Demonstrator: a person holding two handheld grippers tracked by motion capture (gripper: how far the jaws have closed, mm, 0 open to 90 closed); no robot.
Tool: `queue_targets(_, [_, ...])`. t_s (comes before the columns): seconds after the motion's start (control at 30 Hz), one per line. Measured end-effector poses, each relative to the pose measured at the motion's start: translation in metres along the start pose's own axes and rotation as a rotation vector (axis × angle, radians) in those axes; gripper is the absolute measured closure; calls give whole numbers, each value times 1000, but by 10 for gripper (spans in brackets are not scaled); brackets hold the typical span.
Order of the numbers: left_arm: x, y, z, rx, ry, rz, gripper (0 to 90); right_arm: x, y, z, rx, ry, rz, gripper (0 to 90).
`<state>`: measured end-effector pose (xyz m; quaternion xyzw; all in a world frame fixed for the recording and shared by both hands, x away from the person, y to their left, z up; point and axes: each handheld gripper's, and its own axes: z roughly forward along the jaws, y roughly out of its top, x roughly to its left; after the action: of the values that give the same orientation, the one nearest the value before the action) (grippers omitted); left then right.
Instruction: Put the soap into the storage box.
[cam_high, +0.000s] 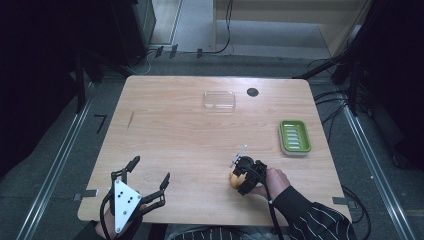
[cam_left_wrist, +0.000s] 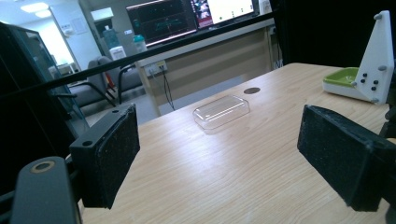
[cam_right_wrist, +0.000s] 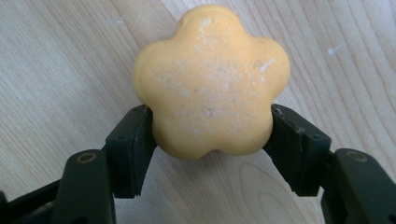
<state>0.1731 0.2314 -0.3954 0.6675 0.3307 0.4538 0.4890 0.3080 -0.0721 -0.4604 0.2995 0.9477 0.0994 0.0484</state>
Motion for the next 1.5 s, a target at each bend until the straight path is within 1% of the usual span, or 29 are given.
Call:
queue_targets(0.07, [0, 0, 0, -1, 0, -1, 130, 0, 1, 2, -3, 0, 1, 348])
queue_targets(0.13, [0, 0, 0, -1, 0, -1, 130, 1, 2, 2, 6, 0, -3, 350])
queue_targets(0.27, [0, 0, 0, 0, 0, 0, 130, 2, 2, 3, 7, -6, -1, 364])
queue_targets(0.4, [0, 0, 0, 0, 0, 0, 130, 2, 2, 4, 10, -12, -9, 384])
queue_targets(0.5, [0, 0, 0, 1, 2, 0, 130, 2, 2, 4, 6, -14, -15, 392])
queue_targets(0.53, [0, 0, 0, 0, 1, 1, 130, 2, 2, 4, 6, -17, -26, 396])
queue_targets(0.83, [0, 0, 0, -1, 1, 1, 130, 2, 0, 3, -2, -20, -22, 405])
queue_targets(1.03, [1, 0, 0, -2, 1, -2, 130, 3, 0, 2, 0, -15, -35, 406])
queue_targets(1.13, [0, 0, -1, -3, 2, -1, 130, 4, 0, 1, -7, -21, -40, 406])
queue_targets(1.3, [0, 0, -1, -6, 3, -4, 130, 1, -2, -4, -21, -28, -30, 406])
queue_targets(1.47, [1, 0, -1, -7, 4, -5, 130, -7, -7, -8, -31, -48, -3, 406])
queue_targets(1.5, [1, 0, -1, -7, 5, -4, 130, -8, -8, -9, -27, -53, 4, 405])
